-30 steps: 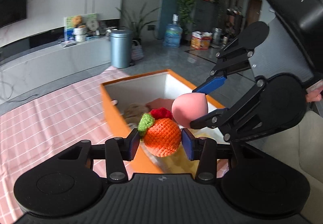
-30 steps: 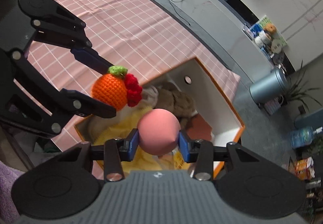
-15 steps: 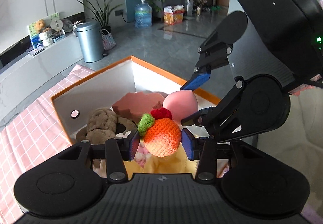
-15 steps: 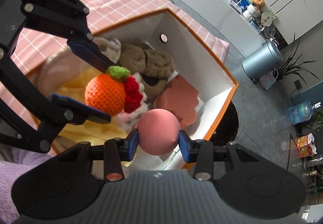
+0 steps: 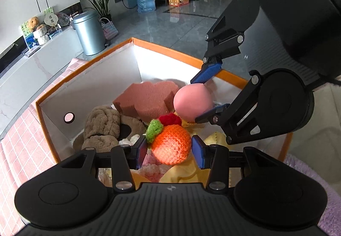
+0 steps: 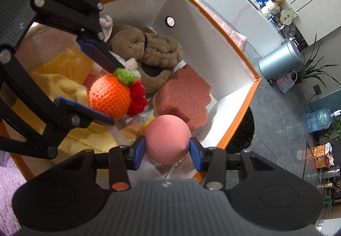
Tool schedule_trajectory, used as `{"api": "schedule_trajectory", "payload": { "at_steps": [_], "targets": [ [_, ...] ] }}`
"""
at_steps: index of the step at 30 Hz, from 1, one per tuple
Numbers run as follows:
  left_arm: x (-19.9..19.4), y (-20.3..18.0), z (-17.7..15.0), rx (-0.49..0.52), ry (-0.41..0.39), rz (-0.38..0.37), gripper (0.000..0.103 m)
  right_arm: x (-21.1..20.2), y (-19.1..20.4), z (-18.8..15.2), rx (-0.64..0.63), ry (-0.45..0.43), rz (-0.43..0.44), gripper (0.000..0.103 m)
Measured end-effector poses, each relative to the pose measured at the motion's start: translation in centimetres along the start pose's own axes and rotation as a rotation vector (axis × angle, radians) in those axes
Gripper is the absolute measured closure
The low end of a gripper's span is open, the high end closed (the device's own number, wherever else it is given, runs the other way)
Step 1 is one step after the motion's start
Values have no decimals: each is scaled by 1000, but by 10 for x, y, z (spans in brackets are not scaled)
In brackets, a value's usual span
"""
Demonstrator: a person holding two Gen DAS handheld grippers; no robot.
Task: Organize soft objects
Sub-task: 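Open both grippers to drop the strawberry and ball into the box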
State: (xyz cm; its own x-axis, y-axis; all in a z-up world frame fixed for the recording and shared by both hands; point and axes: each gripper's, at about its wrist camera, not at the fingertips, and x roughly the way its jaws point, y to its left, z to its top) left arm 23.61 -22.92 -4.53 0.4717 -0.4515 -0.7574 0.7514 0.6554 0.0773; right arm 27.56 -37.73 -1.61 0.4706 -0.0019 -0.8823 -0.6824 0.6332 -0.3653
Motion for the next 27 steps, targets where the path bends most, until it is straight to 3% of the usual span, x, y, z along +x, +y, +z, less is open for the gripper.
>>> {"api": "schedule_trajectory", "payload": {
  "at_steps": [5, 9, 10, 18, 20, 27],
  "targets": [
    [4, -1, -2, 2, 10, 20, 46, 1, 3, -1, -25, -4, -9, 55],
    [-2, 1, -3, -7, -9, 38, 29, -4, 5, 0, -39, -7, -8, 48],
    [-4, 1, -3, -9, -14, 40, 27, -7, 5, 0, -44, -11, -12, 41],
    [-33, 3, 0, -51, -68, 43, 23, -34, 12, 2, -78, -40, -56, 29],
    [-42, 4, 0, -64, -90, 46, 23, -44, 13, 2, -79, -53, -80, 18],
    [-74, -5, -3, -54, -168, 93, 23, -76, 26, 0, -58, -92, -140, 17]
  ]
}}
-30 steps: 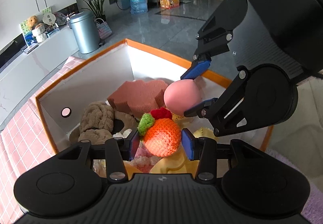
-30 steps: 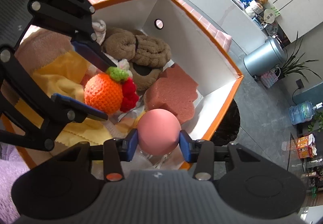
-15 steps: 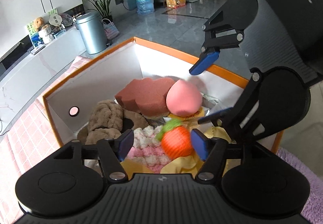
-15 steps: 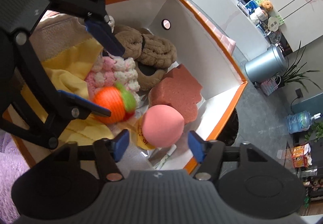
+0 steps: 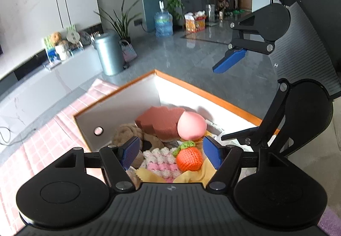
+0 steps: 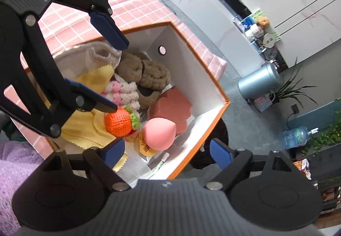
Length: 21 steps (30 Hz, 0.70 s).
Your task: Organize soft objects
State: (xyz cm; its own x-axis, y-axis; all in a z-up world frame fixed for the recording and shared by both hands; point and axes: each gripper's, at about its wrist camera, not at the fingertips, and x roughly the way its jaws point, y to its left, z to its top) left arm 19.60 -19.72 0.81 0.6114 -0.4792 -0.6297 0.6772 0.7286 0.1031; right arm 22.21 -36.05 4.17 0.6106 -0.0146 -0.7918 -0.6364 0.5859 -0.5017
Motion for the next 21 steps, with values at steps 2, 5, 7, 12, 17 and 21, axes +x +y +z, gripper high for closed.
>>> {"api": "schedule_trajectory", "payload": {
  "at_steps": [2, 5, 7, 12, 17, 21],
  "targets": [
    [-11, -1, 0, 2, -30, 17, 23, -10, 1, 0, 18, -17, -13, 17],
    [-26, 0, -1, -3, -76, 47, 23, -25, 6, 0, 51, -54, -48, 16],
    [-35, 1, -4, -9, -116, 62, 23, -34, 9, 0, 85, -82, -79, 13],
    [-57, 0, -13, -38, -190, 114, 23, -58, 21, -6, 234, -169, -123, 12],
    [-78, -2, -23, -82, -262, 166, 23, -72, 33, -15, 458, -242, -190, 11],
    [-90, 1, -30, -161, -307, 204, 20, -79, 45, -29, 676, -315, -203, 9]
  ]
}}
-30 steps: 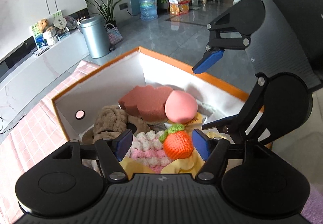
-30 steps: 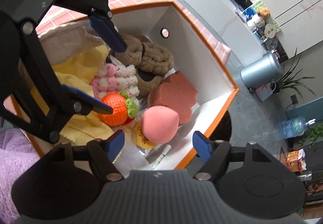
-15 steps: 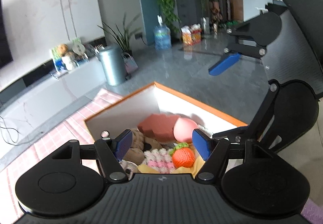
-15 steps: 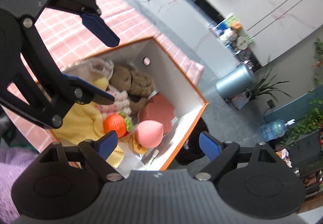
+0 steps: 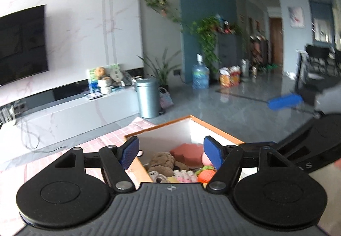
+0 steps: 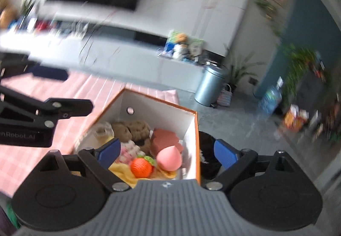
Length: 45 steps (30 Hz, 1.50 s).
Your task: Organize soft objects
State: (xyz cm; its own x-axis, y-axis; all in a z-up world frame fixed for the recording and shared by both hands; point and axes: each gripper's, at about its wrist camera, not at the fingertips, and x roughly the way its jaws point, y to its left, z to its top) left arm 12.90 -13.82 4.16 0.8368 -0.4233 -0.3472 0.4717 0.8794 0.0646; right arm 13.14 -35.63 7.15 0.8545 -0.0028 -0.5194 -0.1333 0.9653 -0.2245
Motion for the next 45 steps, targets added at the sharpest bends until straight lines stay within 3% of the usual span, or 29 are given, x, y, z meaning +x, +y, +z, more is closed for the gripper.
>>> {"api": "schedule_trajectory", "payload": {
  "at_steps": [7, 14, 23, 35, 45],
  "targets": [
    [-17, 7, -13, -82, -59, 105, 18, -19, 21, -29, 157, -124, -71, 6],
    [-35, 1, -34, -26, -108, 207, 12, -34, 53, -65, 204, -239, -184, 4],
    [-37, 4, -52, -44, -67, 217, 12, -36, 71, -88, 196, -300, -271, 3],
    [-38, 12, -90, -131, 18, 272, 10, -20, 74, -108, 238, -242, -253, 3],
    [-38, 20, -102, -193, 75, 308, 10, -8, 89, -120, 181, -194, -218, 3]
  ]
}}
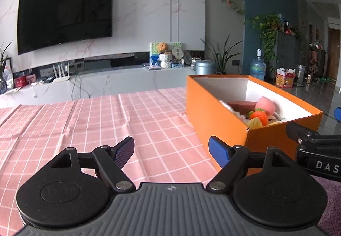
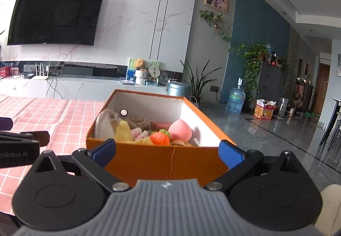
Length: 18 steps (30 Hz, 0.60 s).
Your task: Organize soft objects
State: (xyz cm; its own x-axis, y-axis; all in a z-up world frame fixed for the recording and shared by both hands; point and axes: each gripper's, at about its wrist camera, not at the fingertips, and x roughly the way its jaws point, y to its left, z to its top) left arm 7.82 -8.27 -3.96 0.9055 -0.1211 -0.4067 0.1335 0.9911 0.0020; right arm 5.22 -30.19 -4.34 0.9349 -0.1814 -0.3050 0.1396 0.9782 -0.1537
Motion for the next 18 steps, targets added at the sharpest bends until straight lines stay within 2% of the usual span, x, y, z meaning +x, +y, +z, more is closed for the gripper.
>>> {"api": "schedule_trajectory", "payload": {
  "at_steps": [18],
  "targets": [
    [0, 5, -2, -7, 25, 44, 10, -5, 1, -4, -10, -11, 41, 3]
  ]
}}
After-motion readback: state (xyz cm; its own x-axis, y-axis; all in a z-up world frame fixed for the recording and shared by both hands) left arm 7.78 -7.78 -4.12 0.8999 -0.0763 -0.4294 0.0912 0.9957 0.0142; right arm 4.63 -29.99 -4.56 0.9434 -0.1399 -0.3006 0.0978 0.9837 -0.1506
